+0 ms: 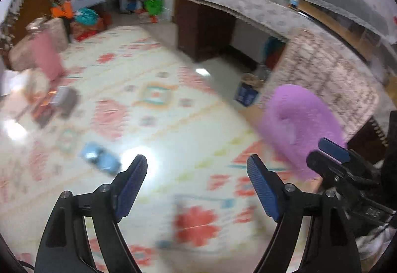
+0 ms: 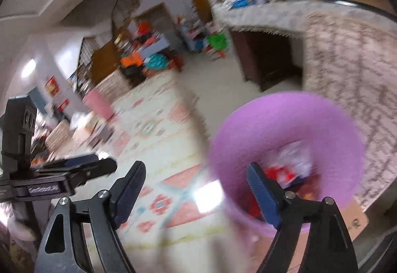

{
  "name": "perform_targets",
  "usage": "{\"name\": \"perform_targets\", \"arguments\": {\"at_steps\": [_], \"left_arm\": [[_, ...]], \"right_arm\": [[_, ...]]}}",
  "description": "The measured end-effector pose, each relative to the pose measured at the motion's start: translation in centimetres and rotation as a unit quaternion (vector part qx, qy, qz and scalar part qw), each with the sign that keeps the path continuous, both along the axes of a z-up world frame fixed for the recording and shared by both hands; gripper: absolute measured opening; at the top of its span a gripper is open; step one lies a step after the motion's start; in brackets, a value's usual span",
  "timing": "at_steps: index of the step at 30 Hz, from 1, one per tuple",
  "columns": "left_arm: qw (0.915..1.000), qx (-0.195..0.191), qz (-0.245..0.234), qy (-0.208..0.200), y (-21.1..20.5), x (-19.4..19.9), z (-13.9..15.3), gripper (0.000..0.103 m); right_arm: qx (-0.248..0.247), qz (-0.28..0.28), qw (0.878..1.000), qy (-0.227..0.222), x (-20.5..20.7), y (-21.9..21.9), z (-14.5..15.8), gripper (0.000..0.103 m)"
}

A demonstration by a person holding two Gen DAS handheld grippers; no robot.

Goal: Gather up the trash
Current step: 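Move both tools back to the table toward the remaining boxes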

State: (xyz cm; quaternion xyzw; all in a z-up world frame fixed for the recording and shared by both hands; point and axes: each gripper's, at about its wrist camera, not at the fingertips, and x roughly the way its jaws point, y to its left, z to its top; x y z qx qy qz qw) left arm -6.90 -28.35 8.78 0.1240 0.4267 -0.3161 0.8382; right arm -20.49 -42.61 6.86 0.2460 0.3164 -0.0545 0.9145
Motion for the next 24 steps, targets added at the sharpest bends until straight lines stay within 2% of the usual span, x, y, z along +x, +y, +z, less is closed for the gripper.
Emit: {"name": "perform_targets", "arguments": {"at_steps": [3, 11, 16, 19, 24], "left_arm": [[0.9993, 0.006, 0.036, -0.010, 3.8, 1.6, -0.4, 0.081], [0.9885, -0.017, 0.148, 0.025, 14.4, 8.2, -2.3, 0.081], [0.9854, -0.002, 0.169, 0.016, 15.9, 11.6, -2.7, 0.081], [0.9845, 0.014, 0.175, 0.007, 16.0, 13.8, -2.6, 0.081], [0.9841, 0.012, 0.176, 0.018, 15.8, 17.2, -2.7, 0.081]], "right_arm": [[-0.003, 0.042, 0.999, 0.013, 2.2, 3.3, -0.2, 0.087], [-0.011, 0.115, 0.992, 0.042, 8.2, 9.8, -1.0, 0.087], [-0.018, 0.148, 0.987, 0.061, 13.4, 13.0, -2.1, 0.087], [-0.039, 0.162, 0.984, 0.070, 16.2, 14.9, -2.8, 0.087], [-0.071, 0.185, 0.977, 0.082, 19.5, 17.2, -3.7, 0.085]]}}
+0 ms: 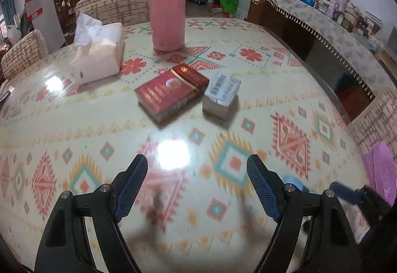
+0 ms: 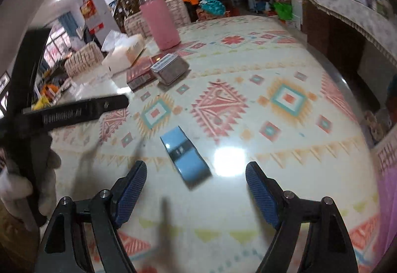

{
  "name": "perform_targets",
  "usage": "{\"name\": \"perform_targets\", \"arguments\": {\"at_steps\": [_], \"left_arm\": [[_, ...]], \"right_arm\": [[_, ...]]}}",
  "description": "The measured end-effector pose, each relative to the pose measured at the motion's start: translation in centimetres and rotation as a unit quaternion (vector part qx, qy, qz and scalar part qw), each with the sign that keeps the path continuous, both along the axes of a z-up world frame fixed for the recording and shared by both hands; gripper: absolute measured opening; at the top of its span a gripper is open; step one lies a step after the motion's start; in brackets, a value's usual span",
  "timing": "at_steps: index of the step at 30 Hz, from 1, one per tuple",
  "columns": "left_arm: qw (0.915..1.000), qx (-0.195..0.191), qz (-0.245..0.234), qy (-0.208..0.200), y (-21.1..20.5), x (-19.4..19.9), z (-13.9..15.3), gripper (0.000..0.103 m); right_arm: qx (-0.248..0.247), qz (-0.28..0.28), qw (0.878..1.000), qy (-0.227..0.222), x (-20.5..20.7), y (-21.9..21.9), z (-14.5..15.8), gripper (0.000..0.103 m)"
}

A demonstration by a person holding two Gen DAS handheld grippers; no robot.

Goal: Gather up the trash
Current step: 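Move both tools back to the table toward the remaining boxes, then grasp the white medicine box with the left tool while the right tool grasps the blue tape roll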

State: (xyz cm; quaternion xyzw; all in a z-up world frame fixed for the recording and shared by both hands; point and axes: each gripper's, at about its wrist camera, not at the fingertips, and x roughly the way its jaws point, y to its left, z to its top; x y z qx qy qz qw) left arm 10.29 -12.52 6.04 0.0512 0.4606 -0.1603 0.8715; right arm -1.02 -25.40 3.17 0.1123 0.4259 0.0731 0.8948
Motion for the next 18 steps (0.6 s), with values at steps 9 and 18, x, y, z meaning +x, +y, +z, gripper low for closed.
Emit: {"name": "perform_targets", "arguments": {"at_steps": [9, 18], "left_arm": [[0.9991, 0.032, -0.028, -0.002, -3.9, 4.8, -0.9, 0.081], [0.9972, 0.068, -0.033, -0.006, -6.3, 8.4, -2.2, 0.081]], "right_arm": [[-0.001, -0.002, 1.000, 0.000, 1.3, -0.1, -0.7, 0.054], [-0.010, 0.010, 1.000, -0.012, 1.2, 0.4, -0.5, 0.036]]}}
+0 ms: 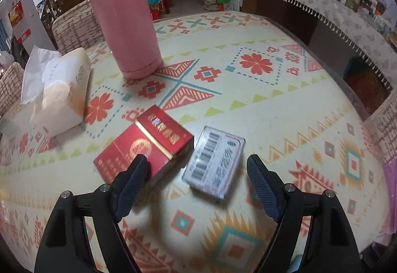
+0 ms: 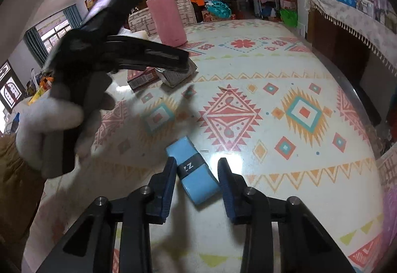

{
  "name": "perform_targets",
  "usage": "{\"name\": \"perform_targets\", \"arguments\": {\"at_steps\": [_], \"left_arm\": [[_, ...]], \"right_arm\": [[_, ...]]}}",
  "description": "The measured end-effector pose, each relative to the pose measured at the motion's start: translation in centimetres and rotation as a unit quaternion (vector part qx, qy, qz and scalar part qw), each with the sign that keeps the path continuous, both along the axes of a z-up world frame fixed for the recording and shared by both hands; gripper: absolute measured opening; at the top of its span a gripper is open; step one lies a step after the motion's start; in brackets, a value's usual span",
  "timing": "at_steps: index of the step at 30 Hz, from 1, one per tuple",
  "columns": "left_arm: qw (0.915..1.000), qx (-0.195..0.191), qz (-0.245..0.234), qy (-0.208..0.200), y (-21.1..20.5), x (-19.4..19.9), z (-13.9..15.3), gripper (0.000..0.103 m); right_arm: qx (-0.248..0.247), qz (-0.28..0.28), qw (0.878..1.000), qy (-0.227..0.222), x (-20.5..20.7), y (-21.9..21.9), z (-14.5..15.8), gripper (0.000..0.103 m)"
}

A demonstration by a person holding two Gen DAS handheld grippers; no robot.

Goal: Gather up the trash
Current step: 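Grasp the white medicine box with the left tool while the right tool grasps the blue tape roll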

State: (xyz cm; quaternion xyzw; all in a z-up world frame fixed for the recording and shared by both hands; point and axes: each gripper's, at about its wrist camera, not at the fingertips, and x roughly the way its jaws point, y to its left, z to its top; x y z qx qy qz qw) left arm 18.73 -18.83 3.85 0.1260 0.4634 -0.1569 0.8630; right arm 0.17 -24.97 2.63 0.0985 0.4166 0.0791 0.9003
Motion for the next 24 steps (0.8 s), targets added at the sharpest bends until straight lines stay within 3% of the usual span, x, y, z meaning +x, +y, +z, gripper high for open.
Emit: {"name": "perform_targets", "arguments": {"at_steps": [2, 4, 6, 9, 15, 24], "left_arm": [[0.9999, 0.009, 0.001, -0.006, -0.3, 0.1, -0.2, 0.079], [0.9994, 0.027, 0.002, -0.022, -0.6, -0.1, -0.2, 0.059], [0.9985, 0.043, -0.002, -0.033, -1.0, -0.5, -0.1, 0.046], [0.9977, 0.056, -0.010, -0.038, -1.5, -1.4, 0.2, 0.035], [0.9996, 0.022, -0.014, -0.013, 0.2, -3.6, 1.9, 0.034], [0.9997, -0.020, -0.012, 0.005, 6.2, -11.2, 4.2, 0.034]], "right_arm": [[0.006, 0.001, 1.000, 0.001, 0.0, -0.2, -0.1, 0.036], [0.010, 0.002, 1.000, 0.002, 0.1, -0.3, -0.1, 0.036], [0.010, 0.003, 1.000, 0.001, 0.0, -0.3, -0.2, 0.035], [0.010, 0.005, 1.000, 0.000, -0.2, -0.3, -0.2, 0.034], [0.016, 0.007, 1.000, -0.008, -1.0, -0.4, 0.0, 0.028], [0.018, 0.007, 1.000, -0.007, -1.9, -0.4, 0.3, 0.024]]}}
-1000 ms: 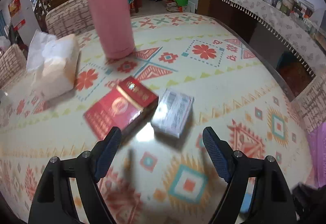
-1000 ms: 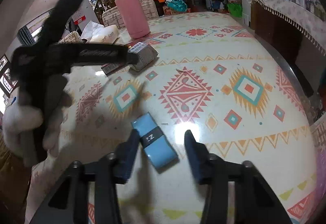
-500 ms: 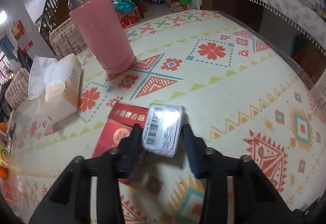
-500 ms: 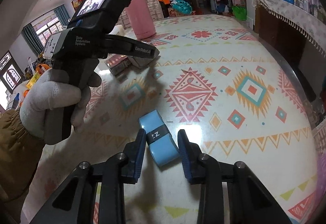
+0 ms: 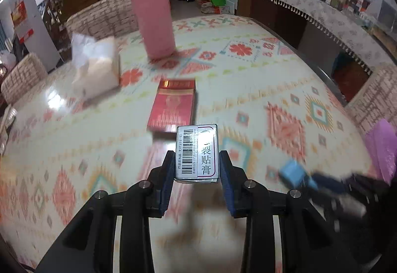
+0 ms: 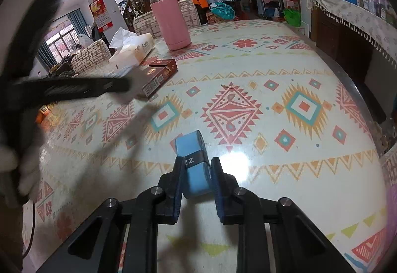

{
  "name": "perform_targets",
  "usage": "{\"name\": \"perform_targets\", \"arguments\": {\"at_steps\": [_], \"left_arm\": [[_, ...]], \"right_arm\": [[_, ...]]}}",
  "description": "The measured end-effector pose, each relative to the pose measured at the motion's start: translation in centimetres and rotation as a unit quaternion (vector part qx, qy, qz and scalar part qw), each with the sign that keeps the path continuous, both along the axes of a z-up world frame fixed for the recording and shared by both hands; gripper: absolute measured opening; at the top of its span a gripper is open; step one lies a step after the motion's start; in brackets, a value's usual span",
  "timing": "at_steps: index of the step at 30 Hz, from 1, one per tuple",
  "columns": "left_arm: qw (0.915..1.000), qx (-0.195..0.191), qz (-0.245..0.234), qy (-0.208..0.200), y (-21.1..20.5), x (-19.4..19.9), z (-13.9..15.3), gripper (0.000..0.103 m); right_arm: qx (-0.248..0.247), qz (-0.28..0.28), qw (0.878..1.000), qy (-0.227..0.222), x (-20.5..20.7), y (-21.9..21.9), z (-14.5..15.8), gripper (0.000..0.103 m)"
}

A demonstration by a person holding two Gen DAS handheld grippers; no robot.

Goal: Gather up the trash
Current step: 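Grasp the white medicine box with the left tool while the right tool grasps the blue tape roll, then lift both held items and carry them over the pink basket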

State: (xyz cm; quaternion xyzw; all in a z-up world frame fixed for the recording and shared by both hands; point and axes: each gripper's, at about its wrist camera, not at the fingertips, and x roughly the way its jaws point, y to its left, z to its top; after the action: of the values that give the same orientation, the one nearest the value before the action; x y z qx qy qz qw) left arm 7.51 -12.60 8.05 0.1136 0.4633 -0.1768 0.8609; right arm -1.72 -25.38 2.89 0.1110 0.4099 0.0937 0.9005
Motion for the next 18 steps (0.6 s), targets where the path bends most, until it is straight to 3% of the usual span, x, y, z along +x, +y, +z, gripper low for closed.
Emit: {"name": "perform_targets", "arguments": {"at_steps": [7, 11, 14, 15, 18], "left_arm": [[0.9989, -0.014, 0.028, 0.035, 2.5, -3.9, -3.3, 0.034], [0.9954, -0.054, 0.054, 0.057, 3.7, -4.0, -4.4, 0.035], [0.9939, -0.062, 0.066, 0.064, 3.8, -3.8, -4.9, 0.035], [0.9937, -0.061, 0.067, 0.065, 3.7, -3.6, -5.0, 0.036], [0.9945, -0.057, 0.068, 0.056, 3.3, -3.6, -5.1, 0.041]], "right_arm": [[0.003, 0.004, 1.000, 0.004, 0.0, -0.1, -0.1, 0.024], [0.008, 0.003, 1.000, 0.005, 0.1, -0.2, -0.3, 0.024], [0.020, -0.007, 1.000, 0.009, 0.3, -0.7, -0.6, 0.031], [0.031, -0.009, 0.999, 0.015, 0.5, -1.0, -0.7, 0.039], [0.039, -0.009, 0.999, 0.014, 0.3, -1.2, -0.7, 0.040]]}}
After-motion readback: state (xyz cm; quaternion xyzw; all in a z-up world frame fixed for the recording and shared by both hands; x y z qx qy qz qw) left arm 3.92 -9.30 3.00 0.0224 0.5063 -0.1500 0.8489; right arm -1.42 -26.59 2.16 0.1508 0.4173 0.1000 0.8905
